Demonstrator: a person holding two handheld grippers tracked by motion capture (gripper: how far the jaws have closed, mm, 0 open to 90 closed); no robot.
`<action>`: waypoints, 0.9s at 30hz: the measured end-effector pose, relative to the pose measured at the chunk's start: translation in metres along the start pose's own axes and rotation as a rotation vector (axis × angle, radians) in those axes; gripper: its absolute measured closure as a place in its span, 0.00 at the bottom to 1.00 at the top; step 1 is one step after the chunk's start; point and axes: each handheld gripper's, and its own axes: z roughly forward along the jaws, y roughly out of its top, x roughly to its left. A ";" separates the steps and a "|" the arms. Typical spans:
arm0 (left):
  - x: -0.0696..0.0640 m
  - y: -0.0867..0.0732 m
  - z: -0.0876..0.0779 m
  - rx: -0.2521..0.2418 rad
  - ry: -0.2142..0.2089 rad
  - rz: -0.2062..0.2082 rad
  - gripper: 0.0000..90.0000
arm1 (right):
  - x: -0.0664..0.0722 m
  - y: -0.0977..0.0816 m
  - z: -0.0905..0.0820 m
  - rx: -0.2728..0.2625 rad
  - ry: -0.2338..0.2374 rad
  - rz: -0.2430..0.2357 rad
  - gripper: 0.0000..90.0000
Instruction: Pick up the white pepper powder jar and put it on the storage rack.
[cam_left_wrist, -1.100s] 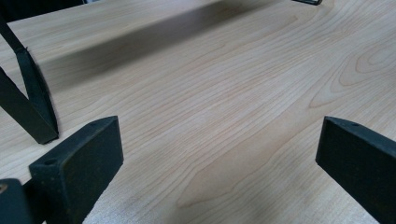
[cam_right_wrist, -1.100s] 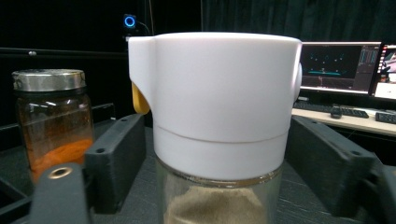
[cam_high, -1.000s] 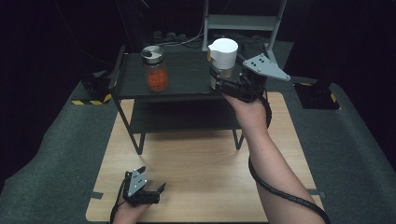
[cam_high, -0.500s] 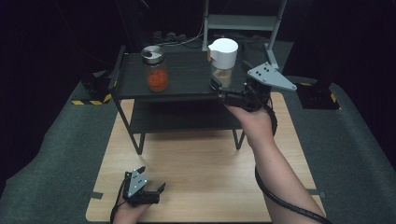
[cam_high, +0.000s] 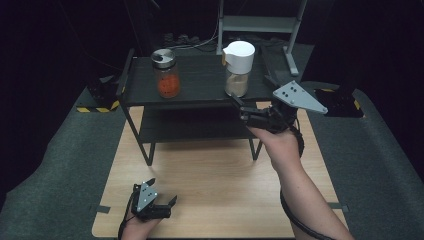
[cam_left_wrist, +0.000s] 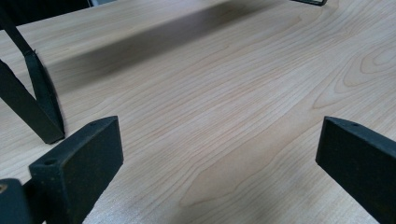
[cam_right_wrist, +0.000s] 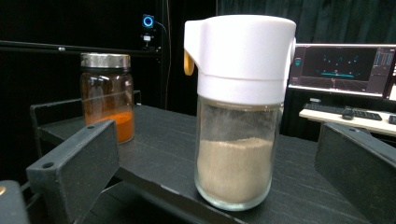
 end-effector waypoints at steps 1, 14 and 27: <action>0.000 0.000 0.000 0.000 0.000 0.000 0.01 | 0.000 -0.001 -0.002 -0.001 0.001 -0.002 0.00; -0.002 0.001 0.001 0.006 0.002 0.009 0.01 | 0.007 -0.024 -0.027 0.015 0.045 -0.046 0.00; -0.002 0.002 0.001 0.008 0.001 0.017 0.01 | 0.013 -0.053 -0.052 0.055 0.054 -0.074 0.00</action>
